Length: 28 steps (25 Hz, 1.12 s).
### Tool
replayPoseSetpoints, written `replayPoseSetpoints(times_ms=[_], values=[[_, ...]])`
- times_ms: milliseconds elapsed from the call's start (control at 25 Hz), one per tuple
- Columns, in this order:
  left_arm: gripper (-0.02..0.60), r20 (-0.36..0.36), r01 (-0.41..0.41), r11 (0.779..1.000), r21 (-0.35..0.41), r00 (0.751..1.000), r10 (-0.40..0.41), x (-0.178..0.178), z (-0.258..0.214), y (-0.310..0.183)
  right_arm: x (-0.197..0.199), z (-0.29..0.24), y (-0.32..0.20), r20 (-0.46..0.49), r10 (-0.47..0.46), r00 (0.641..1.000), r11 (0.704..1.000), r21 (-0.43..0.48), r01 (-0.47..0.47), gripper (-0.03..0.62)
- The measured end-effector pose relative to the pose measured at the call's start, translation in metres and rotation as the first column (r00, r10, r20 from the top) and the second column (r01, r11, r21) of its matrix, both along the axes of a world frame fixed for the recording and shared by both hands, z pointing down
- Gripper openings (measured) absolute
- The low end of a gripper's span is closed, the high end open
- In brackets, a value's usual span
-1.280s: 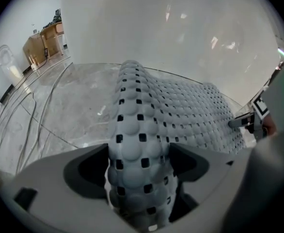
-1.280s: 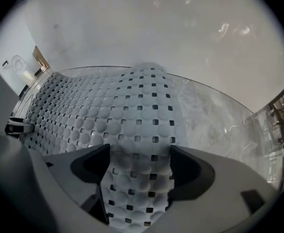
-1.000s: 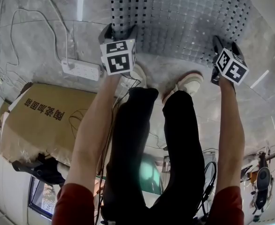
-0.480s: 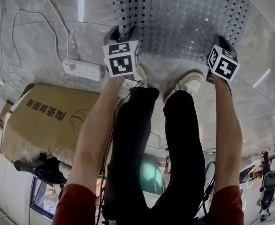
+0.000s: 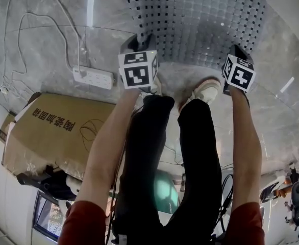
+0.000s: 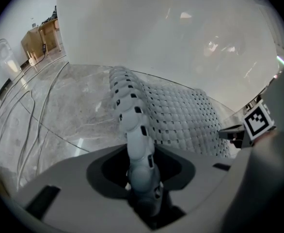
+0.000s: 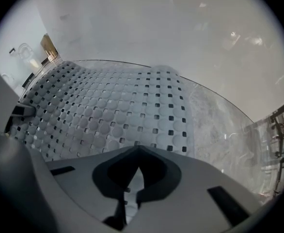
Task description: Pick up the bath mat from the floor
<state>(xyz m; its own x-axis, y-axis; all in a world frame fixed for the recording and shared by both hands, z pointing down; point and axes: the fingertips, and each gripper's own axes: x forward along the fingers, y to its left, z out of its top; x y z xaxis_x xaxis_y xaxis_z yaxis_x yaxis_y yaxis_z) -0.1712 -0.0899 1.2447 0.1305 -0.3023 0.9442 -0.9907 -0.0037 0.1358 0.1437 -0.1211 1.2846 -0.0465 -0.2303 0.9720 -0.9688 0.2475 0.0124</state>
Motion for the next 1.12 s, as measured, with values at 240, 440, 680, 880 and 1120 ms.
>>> replayPoseSetpoints(times_ms=[240,440,680,880,1120], values=[[0.143,-0.019,-0.017,1.0,0.017,1.0,0.018,0.012,-0.031,-0.002,-0.002,-0.025,0.011,0.012,0.026,1.0,1.0,-0.002,-0.026,0.012],[0.14,-0.034,-0.047,0.998,0.036,0.998,0.048,0.027,-0.065,-0.007,-0.013,-0.063,0.003,0.025,-0.005,1.0,0.999,0.039,0.004,0.012],[0.136,-0.072,-0.071,0.997,0.043,0.995,0.074,0.05,-0.118,-0.01,-0.019,-0.115,-0.002,0.047,0.013,0.999,0.998,0.066,-0.016,0.012],[0.135,-0.083,-0.107,0.992,0.069,0.99,0.112,0.065,-0.168,-0.015,-0.023,-0.161,0.004,0.057,0.0,0.998,0.997,0.079,-0.005,0.012],[0.133,-0.091,-0.13,0.988,0.079,0.986,0.137,0.078,-0.228,-0.011,-0.021,-0.213,0.02,0.071,0.012,0.997,0.997,0.082,-0.018,0.012]])
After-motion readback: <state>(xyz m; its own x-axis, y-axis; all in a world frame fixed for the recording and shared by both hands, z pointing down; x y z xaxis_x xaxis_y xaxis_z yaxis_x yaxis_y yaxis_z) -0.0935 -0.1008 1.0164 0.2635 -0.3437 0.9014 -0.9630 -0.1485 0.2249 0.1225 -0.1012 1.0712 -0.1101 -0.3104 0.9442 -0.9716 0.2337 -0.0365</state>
